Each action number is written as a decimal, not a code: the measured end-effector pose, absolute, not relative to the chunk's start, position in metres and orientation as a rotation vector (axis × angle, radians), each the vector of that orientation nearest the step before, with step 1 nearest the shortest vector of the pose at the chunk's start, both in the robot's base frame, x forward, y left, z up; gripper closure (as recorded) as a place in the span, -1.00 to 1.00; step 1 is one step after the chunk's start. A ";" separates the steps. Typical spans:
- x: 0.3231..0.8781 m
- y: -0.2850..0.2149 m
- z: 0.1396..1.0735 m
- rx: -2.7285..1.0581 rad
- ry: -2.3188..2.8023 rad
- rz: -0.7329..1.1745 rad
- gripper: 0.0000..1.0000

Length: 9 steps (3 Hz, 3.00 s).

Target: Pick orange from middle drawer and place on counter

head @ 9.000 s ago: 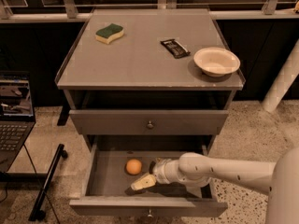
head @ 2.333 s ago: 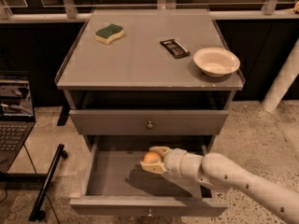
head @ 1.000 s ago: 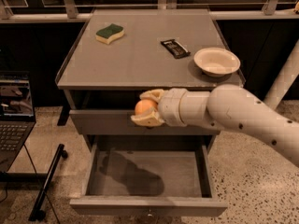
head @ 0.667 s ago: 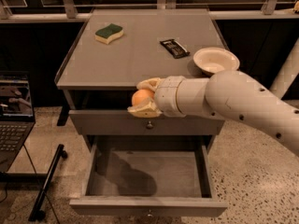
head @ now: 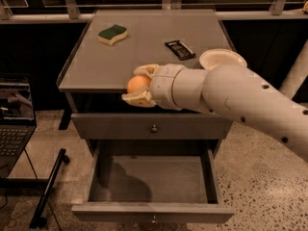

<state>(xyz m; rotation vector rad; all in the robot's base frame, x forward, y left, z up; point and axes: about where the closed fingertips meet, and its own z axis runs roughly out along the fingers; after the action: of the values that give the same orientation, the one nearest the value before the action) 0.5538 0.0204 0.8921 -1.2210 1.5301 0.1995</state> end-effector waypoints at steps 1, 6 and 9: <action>0.605 0.015 0.898 -1.060 1.497 0.186 1.00; 0.737 0.017 0.862 -0.834 1.521 0.317 0.18; 0.737 0.017 0.862 -0.835 1.521 0.318 -1.00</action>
Offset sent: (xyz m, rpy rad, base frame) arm 0.1791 -0.0161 -0.0130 0.3420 -0.0623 -0.1803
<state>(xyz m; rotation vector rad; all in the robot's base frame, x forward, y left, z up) 0.7369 0.0169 0.8620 -0.8346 1.5207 0.3177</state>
